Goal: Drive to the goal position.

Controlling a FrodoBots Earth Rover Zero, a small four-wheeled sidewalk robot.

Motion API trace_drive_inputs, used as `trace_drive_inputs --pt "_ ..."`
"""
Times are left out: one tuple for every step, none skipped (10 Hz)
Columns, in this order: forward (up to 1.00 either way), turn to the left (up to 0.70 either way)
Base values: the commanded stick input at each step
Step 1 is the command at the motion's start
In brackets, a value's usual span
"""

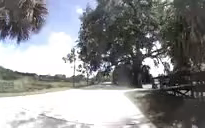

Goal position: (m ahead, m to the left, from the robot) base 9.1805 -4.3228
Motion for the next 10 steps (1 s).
trace_drive_inputs --pt "0.70 0.00" --pt "0.70 0.00" --pt "0.70 0.00" --pt "0.70 0.00" --pt "0.70 0.00" --pt "0.70 0.00" --pt "0.70 0.00" --pt "0.70 0.00" --pt "0.70 0.00" --pt "0.70 0.00"
